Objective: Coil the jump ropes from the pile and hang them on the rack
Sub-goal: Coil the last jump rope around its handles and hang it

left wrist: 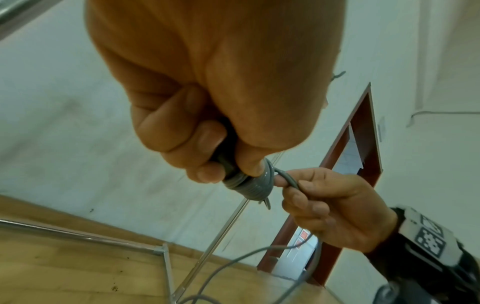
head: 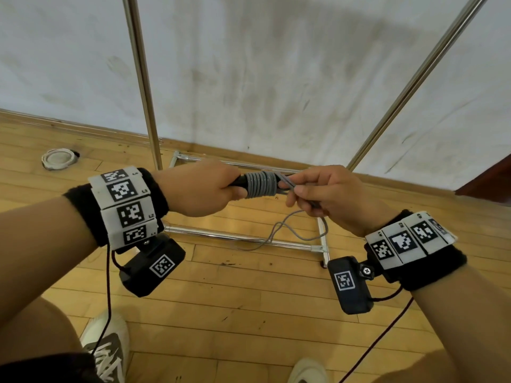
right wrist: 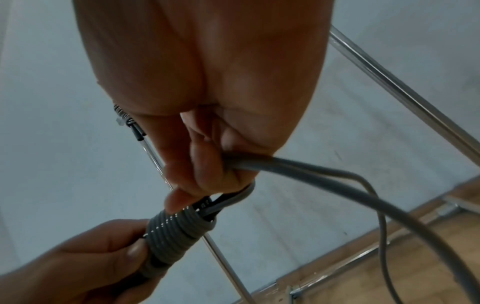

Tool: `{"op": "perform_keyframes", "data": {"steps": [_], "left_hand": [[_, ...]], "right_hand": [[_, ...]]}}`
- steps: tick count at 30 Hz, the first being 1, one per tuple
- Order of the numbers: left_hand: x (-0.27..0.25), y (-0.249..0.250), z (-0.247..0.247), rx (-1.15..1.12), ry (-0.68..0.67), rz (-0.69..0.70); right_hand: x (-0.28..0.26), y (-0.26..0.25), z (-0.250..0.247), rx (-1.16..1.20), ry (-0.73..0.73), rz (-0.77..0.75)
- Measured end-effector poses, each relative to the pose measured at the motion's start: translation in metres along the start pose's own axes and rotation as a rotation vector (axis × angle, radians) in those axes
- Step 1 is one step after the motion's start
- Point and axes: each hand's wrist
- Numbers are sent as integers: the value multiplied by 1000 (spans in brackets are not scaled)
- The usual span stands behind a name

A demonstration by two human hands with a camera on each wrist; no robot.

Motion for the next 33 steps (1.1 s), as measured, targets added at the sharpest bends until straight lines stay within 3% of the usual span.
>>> {"op": "perform_keyframes", "data": {"steps": [4, 9, 15, 20, 26, 29, 31, 33], "left_hand": [[-1, 0, -6, -76, 91, 28], [-4, 1, -12, -236, 101, 50], [-15, 3, -15, -269, 46, 107], [-24, 9, -15, -300, -86, 125], [-34, 14, -13, -292, -220, 174], [-35, 16, -6, -233, -281, 148], [-34, 15, -2, -188, -302, 131], [-33, 15, 2, -107, -309, 117]], "right_hand": [[-5, 2, 6, 93, 18, -24], [-12, 7, 19, -14, -9, 17], [-15, 16, 22, -104, -116, -51], [-12, 27, 20, -149, -176, -88], [-6, 34, 16, -201, -350, 85], [-1, 33, 11, -292, -247, 187], [-1, 32, 7, -522, -181, 105], [-4, 25, 4, -549, -124, 61]]}}
Point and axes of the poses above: each hand's wrist, its own x-axis towards the middle knuckle, its own z-axis out of the palm, y = z × x, and after that the axes turned 6 degrees about -x, right-handed
